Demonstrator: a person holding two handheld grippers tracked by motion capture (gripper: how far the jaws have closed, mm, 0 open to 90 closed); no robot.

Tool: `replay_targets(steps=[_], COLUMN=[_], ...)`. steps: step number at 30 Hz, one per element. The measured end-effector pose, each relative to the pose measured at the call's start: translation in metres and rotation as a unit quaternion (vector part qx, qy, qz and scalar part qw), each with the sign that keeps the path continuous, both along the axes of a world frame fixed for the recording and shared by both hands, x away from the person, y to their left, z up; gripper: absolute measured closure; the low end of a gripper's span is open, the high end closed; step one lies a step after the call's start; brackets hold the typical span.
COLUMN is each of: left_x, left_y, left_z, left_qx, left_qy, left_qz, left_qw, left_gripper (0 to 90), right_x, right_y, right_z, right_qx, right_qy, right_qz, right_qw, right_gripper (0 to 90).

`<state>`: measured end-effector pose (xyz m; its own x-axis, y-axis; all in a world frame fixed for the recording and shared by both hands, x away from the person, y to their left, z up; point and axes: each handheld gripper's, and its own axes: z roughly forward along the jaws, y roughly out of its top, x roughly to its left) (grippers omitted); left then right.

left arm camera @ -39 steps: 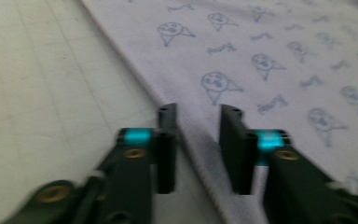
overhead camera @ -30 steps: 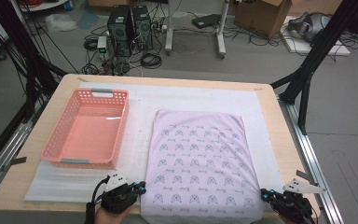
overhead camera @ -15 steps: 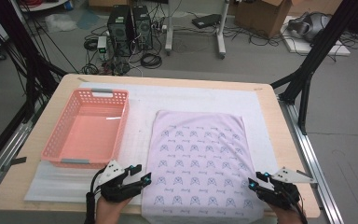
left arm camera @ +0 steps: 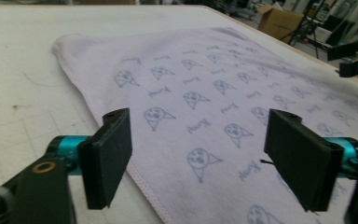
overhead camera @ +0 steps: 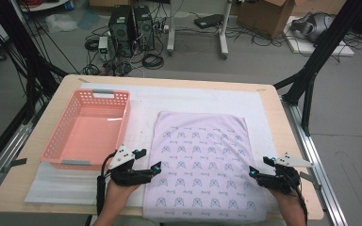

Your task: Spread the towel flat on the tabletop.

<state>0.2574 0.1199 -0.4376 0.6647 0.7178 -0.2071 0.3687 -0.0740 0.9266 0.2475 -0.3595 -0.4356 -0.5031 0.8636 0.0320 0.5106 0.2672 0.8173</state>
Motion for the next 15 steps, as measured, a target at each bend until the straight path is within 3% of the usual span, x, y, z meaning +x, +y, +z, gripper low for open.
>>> replay_targets(steps=[6, 9, 15], left_x=[-0.0014, -0.0018, -0.0003], left_y=[0.0001, 0.0009, -0.0002], left_z=[0.0018, 0.0020, 0.0011], left_qx=[-0.010, -0.019, -0.014], left_qy=[-0.007, -0.005, -0.001], left_qz=[0.000, 0.000, -0.005], left_qw=[0.9999, 0.9998, 0.9999], left_gripper=[22.3, 22.6, 22.6], right_x=[0.0008, -0.0018, -0.0018], right_y=[-0.0009, -0.0021, -0.0057], right_z=[0.0000, 0.0020, 0.0017], right_qx=[0.008, 0.011, 0.011], right_qy=[0.007, 0.000, 0.001], right_qz=[0.004, 0.004, 0.000], right_qw=[0.9999, 0.9999, 0.9999], right_gripper=[23.8, 23.5, 23.5])
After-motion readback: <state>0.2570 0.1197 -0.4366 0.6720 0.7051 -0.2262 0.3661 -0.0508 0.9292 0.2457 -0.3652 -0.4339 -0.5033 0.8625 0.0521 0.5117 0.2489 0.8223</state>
